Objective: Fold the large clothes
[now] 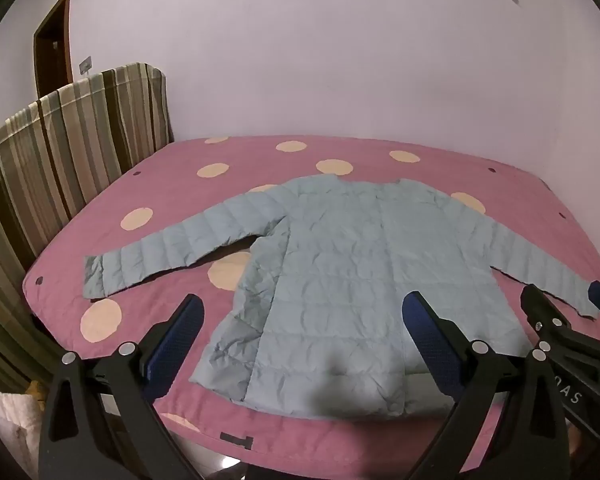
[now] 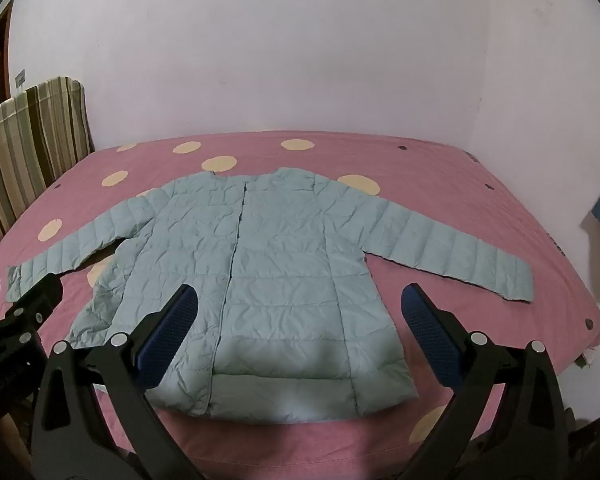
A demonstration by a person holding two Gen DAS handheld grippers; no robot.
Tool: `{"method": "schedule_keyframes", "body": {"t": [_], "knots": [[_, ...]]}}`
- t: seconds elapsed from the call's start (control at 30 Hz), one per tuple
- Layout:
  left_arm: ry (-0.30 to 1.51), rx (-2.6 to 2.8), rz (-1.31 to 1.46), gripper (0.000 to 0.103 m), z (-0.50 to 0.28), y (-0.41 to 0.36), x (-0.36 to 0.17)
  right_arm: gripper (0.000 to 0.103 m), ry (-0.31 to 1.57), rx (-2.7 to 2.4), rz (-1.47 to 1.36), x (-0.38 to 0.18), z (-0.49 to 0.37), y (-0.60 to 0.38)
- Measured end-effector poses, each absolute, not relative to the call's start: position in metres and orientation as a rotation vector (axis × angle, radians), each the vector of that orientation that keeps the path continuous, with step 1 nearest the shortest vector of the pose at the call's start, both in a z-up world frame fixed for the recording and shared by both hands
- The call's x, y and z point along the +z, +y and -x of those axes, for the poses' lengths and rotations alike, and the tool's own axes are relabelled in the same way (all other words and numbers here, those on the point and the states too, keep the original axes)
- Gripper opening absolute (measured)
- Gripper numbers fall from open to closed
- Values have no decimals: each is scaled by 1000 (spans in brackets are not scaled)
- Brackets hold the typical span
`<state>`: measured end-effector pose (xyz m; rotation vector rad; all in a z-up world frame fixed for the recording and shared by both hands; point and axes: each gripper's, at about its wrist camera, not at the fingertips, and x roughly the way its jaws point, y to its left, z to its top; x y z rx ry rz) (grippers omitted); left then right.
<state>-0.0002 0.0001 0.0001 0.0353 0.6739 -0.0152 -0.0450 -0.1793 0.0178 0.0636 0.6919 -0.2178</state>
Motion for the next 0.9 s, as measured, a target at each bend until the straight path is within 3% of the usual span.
{"method": "schedule_keyframes", "body": {"t": [0.9], "knots": [[690, -23, -44, 99, 7, -5, -14, 101, 699, -218, -66, 13, 43, -179]]}}
